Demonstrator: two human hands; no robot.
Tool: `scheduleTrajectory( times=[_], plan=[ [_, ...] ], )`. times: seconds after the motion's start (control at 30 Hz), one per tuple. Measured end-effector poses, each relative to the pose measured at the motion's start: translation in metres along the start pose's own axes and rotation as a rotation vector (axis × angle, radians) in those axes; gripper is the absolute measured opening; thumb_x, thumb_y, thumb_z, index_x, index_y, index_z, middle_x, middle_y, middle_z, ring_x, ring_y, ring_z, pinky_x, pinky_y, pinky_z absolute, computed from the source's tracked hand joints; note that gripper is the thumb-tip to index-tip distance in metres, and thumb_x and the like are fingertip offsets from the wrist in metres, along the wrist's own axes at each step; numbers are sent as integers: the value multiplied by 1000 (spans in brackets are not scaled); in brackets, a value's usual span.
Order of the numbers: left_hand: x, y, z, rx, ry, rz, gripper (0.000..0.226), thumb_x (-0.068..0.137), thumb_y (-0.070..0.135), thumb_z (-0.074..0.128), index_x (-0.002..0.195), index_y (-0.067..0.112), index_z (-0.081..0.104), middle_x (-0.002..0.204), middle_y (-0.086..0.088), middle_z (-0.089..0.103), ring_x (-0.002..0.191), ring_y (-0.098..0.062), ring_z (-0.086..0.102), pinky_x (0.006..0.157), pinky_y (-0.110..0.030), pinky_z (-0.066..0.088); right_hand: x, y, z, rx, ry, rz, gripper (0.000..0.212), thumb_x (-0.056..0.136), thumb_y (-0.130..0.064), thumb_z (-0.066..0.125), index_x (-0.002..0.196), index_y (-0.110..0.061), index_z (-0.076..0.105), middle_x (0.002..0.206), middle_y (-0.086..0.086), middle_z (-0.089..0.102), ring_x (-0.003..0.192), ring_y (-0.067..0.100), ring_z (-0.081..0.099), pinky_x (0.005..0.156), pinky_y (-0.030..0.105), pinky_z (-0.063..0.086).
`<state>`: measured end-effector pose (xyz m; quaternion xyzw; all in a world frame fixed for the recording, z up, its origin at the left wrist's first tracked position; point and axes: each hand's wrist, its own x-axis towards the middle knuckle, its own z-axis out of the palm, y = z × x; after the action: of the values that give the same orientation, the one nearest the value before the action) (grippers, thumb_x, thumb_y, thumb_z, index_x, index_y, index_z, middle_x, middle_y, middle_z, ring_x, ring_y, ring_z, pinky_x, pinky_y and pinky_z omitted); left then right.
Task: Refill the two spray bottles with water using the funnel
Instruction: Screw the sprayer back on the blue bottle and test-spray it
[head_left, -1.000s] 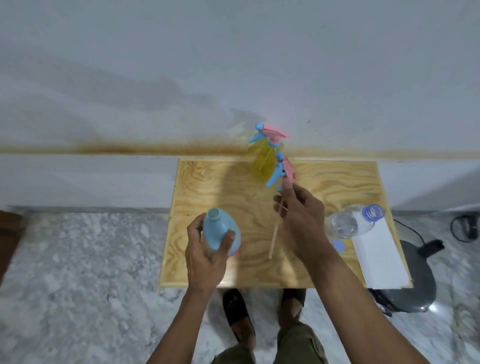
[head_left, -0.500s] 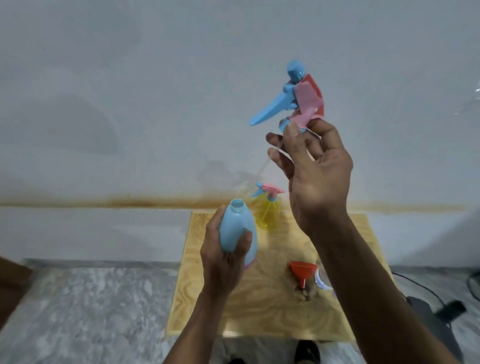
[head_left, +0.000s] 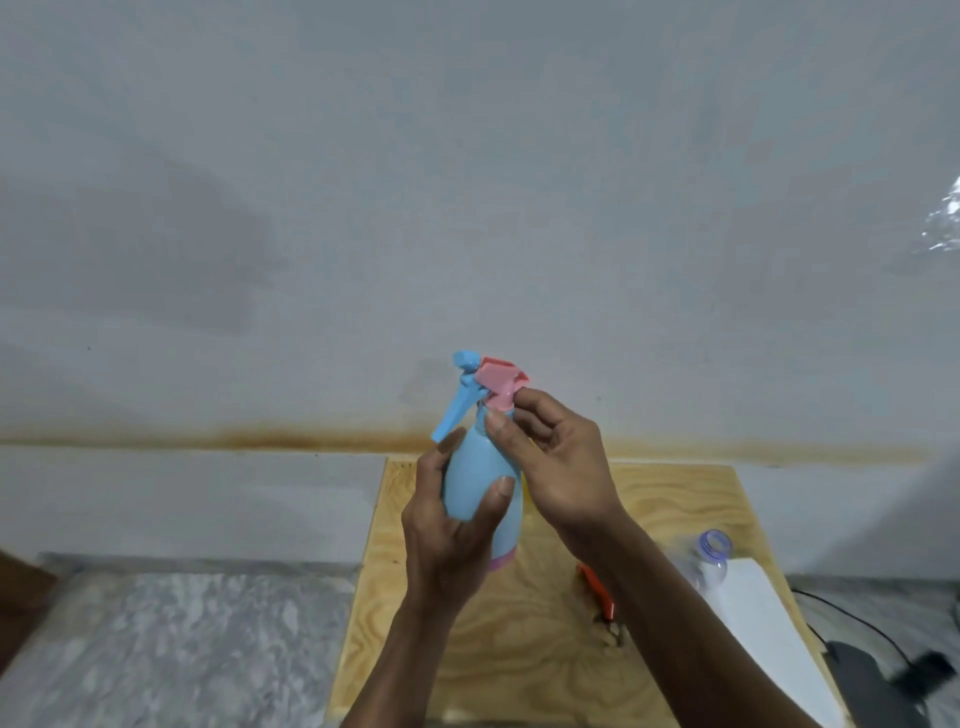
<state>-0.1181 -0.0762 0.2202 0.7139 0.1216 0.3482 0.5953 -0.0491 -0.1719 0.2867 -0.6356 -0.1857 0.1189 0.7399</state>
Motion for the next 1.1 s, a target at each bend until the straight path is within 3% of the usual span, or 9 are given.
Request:
scheduleTrajectory(
  times=[0.17, 0.37, 0.5, 0.67, 0.77, 0.9, 1.0, 1.1],
  plan=[
    [4, 7, 0, 16, -16, -10, 48, 72, 53, 68, 117, 47, 50, 108, 36, 61, 95, 7, 65, 68, -8, 50, 2, -1, -4, 27, -50, 62, 17, 97, -17, 64, 113, -13, 70, 108, 4, 76, 104, 20, 72, 88, 35, 58],
    [6, 6, 3, 15, -22, -29, 53, 75, 53, 70, 122, 39, 52, 115, 18, 64, 103, -8, 67, 72, -21, 57, 4, 3, -8, -25, 1, 61, 24, 92, -26, 72, 114, -18, 69, 107, 3, 75, 105, 20, 71, 93, 42, 58],
    [9, 10, 6, 4, -18, -23, 50, 74, 51, 70, 120, 41, 52, 113, 23, 63, 99, -8, 68, 71, -21, 58, 3, -1, -8, -1, -28, 63, 23, 100, -28, 57, 112, -14, 71, 101, 1, 75, 94, 13, 71, 80, 29, 58],
    [12, 14, 9, -8, 5, 10, 49, 76, 48, 70, 121, 40, 52, 114, 25, 63, 102, -5, 67, 73, -14, 54, 4, 2, -6, 32, 26, 73, 31, 89, -38, 69, 114, -20, 70, 108, 4, 73, 106, 26, 69, 93, 47, 58],
    [13, 15, 11, -26, 15, 18, 49, 76, 46, 70, 121, 37, 53, 114, 22, 65, 102, -5, 67, 74, -14, 54, 4, 4, -4, 33, 40, 80, 25, 94, -33, 65, 114, -19, 71, 105, 2, 75, 101, 21, 71, 91, 45, 59],
    [12, 15, 12, -51, 17, 22, 50, 78, 44, 70, 123, 30, 54, 117, 21, 64, 104, -5, 67, 77, -15, 55, 1, 9, 1, 31, 96, 106, 36, 84, -48, 74, 113, -27, 70, 112, -1, 74, 110, 23, 69, 95, 51, 57],
    [11, 16, 12, -67, 28, 16, 50, 78, 44, 70, 123, 29, 55, 115, 20, 65, 103, -6, 68, 76, -15, 55, -2, 11, 3, 39, 107, 106, 28, 96, -40, 63, 117, -24, 70, 113, -2, 73, 108, 23, 69, 93, 51, 57],
    [11, 16, 11, -68, 34, 21, 50, 79, 44, 69, 124, 27, 56, 116, 20, 65, 105, -7, 67, 78, -16, 54, -3, 10, 5, 66, 126, 107, 32, 90, -42, 71, 116, -23, 69, 113, 0, 73, 109, 22, 69, 95, 51, 57]
  ],
)
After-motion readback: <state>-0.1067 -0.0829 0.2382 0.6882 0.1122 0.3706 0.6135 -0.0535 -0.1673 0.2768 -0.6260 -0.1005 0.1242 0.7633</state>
